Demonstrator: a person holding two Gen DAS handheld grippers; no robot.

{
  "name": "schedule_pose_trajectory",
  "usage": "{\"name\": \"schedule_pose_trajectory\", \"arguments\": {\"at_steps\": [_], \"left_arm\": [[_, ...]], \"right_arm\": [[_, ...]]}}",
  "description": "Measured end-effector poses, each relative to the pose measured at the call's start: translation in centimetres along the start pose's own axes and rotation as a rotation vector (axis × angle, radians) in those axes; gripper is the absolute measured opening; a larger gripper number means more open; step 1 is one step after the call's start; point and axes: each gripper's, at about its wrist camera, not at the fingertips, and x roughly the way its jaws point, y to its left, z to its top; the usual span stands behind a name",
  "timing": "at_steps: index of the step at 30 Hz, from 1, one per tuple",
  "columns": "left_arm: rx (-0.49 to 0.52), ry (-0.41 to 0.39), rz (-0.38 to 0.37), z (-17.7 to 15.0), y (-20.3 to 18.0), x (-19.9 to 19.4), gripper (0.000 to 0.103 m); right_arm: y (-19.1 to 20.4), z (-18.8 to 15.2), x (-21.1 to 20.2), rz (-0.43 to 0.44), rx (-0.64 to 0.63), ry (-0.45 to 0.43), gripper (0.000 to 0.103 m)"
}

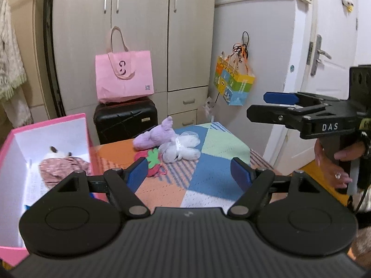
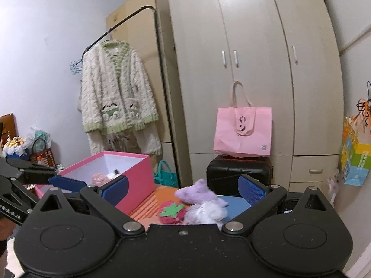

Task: Organize soft objects
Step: 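Move both open grippers back toward the purple plush and mesh puff, then grasp the pink strawberry plush with the left gripper while the right grasps the white mesh puff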

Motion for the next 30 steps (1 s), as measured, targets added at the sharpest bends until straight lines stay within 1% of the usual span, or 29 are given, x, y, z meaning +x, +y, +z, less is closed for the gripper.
{"name": "schedule_pose_trajectory", "arguments": {"at_steps": [3, 7, 10, 11, 15, 19, 21, 23, 26, 28, 30], "left_arm": [[-0.016, 0.01, 0.018, 0.4, 0.0, 2.0, 0.077], [-0.037, 0.032, 0.055, 1.0, 0.1, 5.0, 0.076], [-0.051, 0.044, 0.114, 1.0, 0.1, 7.5, 0.076], [-0.053, 0.046, 0.133, 0.9, 0.2, 8.3, 0.074], [-0.062, 0.074, 0.207, 0.3, 0.4, 11.6, 0.071], [-0.128, 0.1, 0.256, -0.1, 1.6, 14.5, 0.066], [-0.168, 0.094, 0.283, -0.4, 2.3, 15.5, 0.065], [-0.217, 0.098, 0.299, -0.5, 3.2, 16.4, 0.064], [-0.266, 0.126, 0.318, -1.0, 4.6, 18.0, 0.063], [-0.286, 0.137, 0.329, -1.3, 5.3, 18.7, 0.063], [-0.31, 0.148, 0.337, -1.6, 5.7, 19.2, 0.063]], "right_arm": [[-1.6, 0.2, 1.2, 0.011, 0.017, 0.029, 0.102], [-3.5, 0.7, 3.4, 0.051, 0.057, 0.082, 0.102], [-4.4, 0.7, 5.7, 0.092, 0.056, 0.159, 0.102], [-4.6, 0.5, 6.4, 0.103, 0.059, 0.183, 0.102], [-5.6, -0.3, 9.5, 0.124, 0.093, 0.241, 0.101], [-6.7, -0.7, 12.3, 0.123, 0.106, 0.287, 0.096], [-7.2, -0.9, 13.6, 0.125, 0.109, 0.3, 0.093], [-7.6, -1.2, 14.8, 0.105, 0.105, 0.311, 0.092], [-7.2, -2.1, 15.7, 0.048, 0.02, 0.322, 0.091], [-7.4, -2.8, 16.0, 0.065, 0.002, 0.336, 0.091], [-7.9, -3.3, 16.4, 0.098, 0.016, 0.353, 0.091]]}}
